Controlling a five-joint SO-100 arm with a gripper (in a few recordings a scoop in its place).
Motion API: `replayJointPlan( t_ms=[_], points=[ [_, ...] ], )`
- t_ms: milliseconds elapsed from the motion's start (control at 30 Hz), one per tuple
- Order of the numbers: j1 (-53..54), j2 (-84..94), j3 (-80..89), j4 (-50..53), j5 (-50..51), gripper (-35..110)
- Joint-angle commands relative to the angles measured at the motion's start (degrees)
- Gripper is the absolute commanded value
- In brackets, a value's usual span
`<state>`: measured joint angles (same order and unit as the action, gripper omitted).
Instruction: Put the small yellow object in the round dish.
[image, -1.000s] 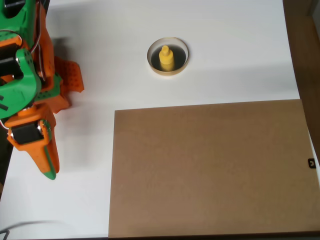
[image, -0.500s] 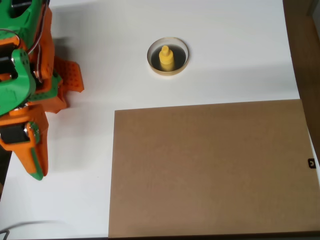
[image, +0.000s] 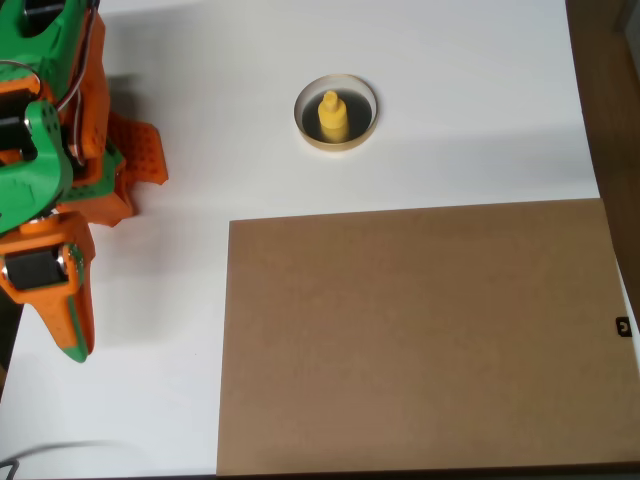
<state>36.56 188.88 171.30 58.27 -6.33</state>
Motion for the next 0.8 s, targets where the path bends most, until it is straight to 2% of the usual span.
replayJointPlan(
  t_ms=[0,767],
  points=[
    [1.0,1.8,-0.2,-1.2,-0.1,0],
    [0.9,1.8,0.0,-2.1,-0.6,0]
  ],
)
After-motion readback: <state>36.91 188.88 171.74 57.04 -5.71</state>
